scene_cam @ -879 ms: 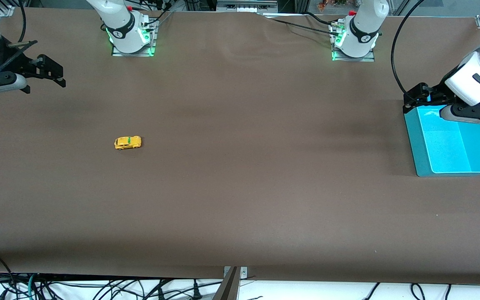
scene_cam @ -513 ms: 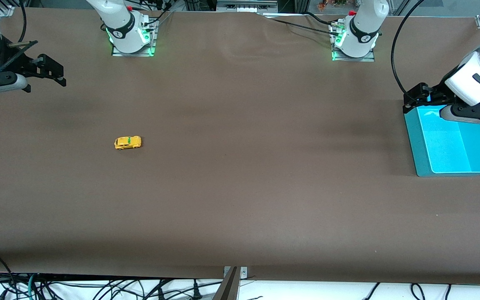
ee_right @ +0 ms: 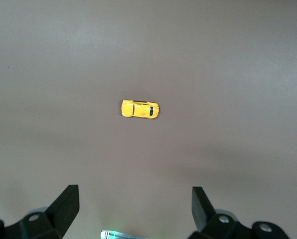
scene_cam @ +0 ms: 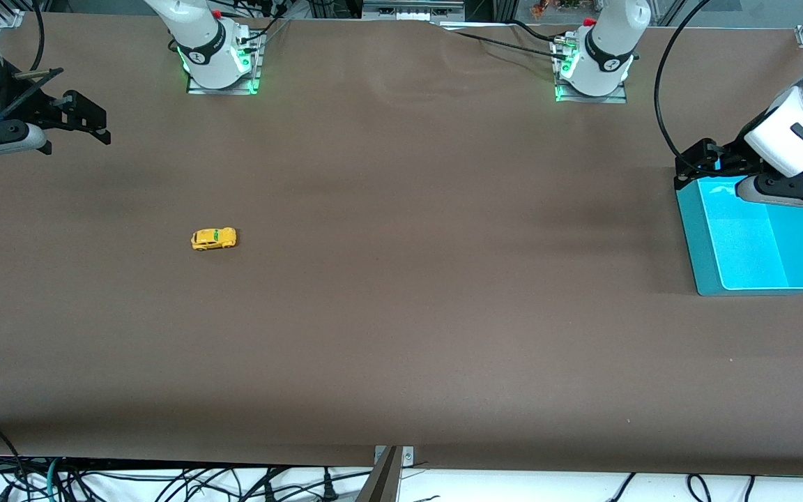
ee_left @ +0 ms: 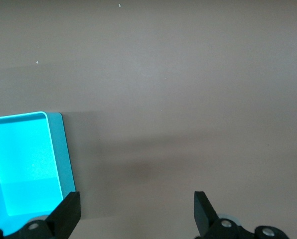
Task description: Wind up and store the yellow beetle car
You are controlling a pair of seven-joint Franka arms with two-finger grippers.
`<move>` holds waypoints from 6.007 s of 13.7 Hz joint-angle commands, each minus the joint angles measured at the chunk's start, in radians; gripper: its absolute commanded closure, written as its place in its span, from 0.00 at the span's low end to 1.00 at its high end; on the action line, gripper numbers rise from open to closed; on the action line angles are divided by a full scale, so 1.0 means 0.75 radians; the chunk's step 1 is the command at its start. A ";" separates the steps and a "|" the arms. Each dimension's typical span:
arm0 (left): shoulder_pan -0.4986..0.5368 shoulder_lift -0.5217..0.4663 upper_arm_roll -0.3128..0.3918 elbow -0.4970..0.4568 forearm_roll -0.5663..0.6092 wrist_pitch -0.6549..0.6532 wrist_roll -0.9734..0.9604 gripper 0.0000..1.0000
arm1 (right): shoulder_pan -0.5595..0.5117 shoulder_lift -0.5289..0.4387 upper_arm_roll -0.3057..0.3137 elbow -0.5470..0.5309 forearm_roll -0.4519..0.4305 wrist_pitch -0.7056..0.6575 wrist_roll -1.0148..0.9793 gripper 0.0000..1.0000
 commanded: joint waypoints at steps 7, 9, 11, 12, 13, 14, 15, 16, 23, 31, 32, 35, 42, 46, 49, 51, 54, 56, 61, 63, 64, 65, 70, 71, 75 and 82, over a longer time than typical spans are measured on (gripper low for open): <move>0.000 -0.012 0.000 0.010 0.029 -0.021 -0.003 0.00 | -0.003 -0.009 -0.001 0.011 0.011 -0.030 -0.001 0.00; 0.000 -0.010 0.000 0.010 0.029 -0.021 -0.003 0.00 | -0.003 -0.009 -0.001 0.011 0.009 -0.028 -0.001 0.00; 0.000 -0.010 0.000 0.010 0.029 -0.021 -0.003 0.00 | -0.003 -0.009 -0.001 0.009 0.009 -0.030 0.001 0.00; 0.000 -0.010 0.000 0.010 0.029 -0.021 -0.003 0.00 | -0.003 -0.009 -0.001 0.009 0.009 -0.030 0.001 0.00; 0.000 -0.010 0.000 0.010 0.029 -0.021 -0.003 0.00 | -0.003 -0.009 -0.001 0.009 0.007 -0.030 -0.001 0.00; 0.000 -0.010 0.000 0.010 0.029 -0.021 -0.003 0.00 | -0.003 -0.009 -0.001 0.009 0.007 -0.030 0.001 0.00; 0.000 -0.010 0.000 0.010 0.029 -0.021 -0.003 0.00 | -0.003 -0.009 -0.001 0.007 0.007 -0.032 0.001 0.00; 0.000 -0.010 0.000 0.010 0.029 -0.021 -0.003 0.00 | -0.003 -0.009 -0.001 0.007 0.007 -0.034 0.001 0.00; 0.000 -0.010 0.000 0.010 0.029 -0.021 -0.003 0.00 | -0.003 -0.009 0.001 0.003 0.003 -0.034 0.001 0.00; 0.000 -0.010 0.000 0.010 0.029 -0.021 -0.003 0.00 | -0.003 -0.003 0.007 -0.179 -0.010 0.147 -0.063 0.00; 0.000 -0.010 0.000 0.010 0.029 -0.021 -0.003 0.00 | -0.003 -0.001 0.007 -0.232 -0.010 0.201 -0.061 0.00; 0.000 -0.010 0.000 0.010 0.029 -0.021 -0.003 0.00 | -0.003 0.015 0.007 -0.383 -0.024 0.403 -0.061 0.00; 0.000 -0.010 0.000 0.010 0.029 -0.021 -0.003 0.00 | -0.001 0.115 0.011 -0.668 -0.036 0.794 -0.322 0.00; 0.000 -0.010 0.000 0.010 0.029 -0.021 -0.003 0.00 | -0.001 0.199 0.050 -0.697 -0.038 0.863 -0.736 0.00; 0.000 -0.010 0.000 0.010 0.029 -0.021 -0.003 0.00 | -0.001 0.263 0.060 -0.754 -0.038 1.043 -1.157 0.00; 0.000 -0.010 0.000 0.010 0.029 -0.021 -0.003 0.00 | -0.001 0.312 0.060 -0.787 -0.038 1.168 -1.452 0.00; 0.000 -0.010 0.000 0.010 0.029 -0.021 -0.003 0.00 | -0.003 0.414 0.060 -0.801 -0.036 1.293 -1.664 0.00; 0.000 -0.010 0.000 0.010 0.029 -0.021 -0.003 0.00 | -0.003 0.475 0.060 -0.827 -0.036 1.397 -1.754 0.00; 0.000 -0.010 0.000 0.010 0.029 -0.021 -0.003 0.00 | -0.003 0.555 0.060 -0.840 -0.038 1.518 -1.813 0.00; 0.000 -0.010 0.000 0.010 0.029 -0.021 -0.001 0.00 | -0.003 0.557 0.062 -0.840 -0.040 1.522 -1.813 0.00; 0.000 -0.010 0.000 0.010 0.029 -0.021 -0.003 0.00 | -0.003 0.559 0.064 -0.838 -0.040 1.526 -1.813 0.00; 0.000 -0.010 0.000 0.010 0.029 -0.021 -0.003 0.00 | -0.003 0.565 0.070 -0.838 -0.040 1.539 -1.813 0.00; 0.000 -0.010 0.000 0.010 0.029 -0.021 -0.003 0.00 | -0.003 0.578 0.070 -0.838 -0.038 1.551 -1.813 0.21; 0.000 -0.010 0.000 0.010 0.029 -0.021 -0.003 0.00 | -0.003 0.578 0.070 -0.838 -0.038 1.553 -1.813 0.31; 0.000 -0.010 0.000 0.010 0.029 -0.021 -0.003 0.00 | -0.001 0.580 0.091 -0.836 -0.038 1.557 -1.811 0.71; 0.000 -0.010 0.001 0.010 0.029 -0.021 -0.001 0.00 | -0.001 0.570 0.113 -0.826 -0.024 1.528 -1.728 1.00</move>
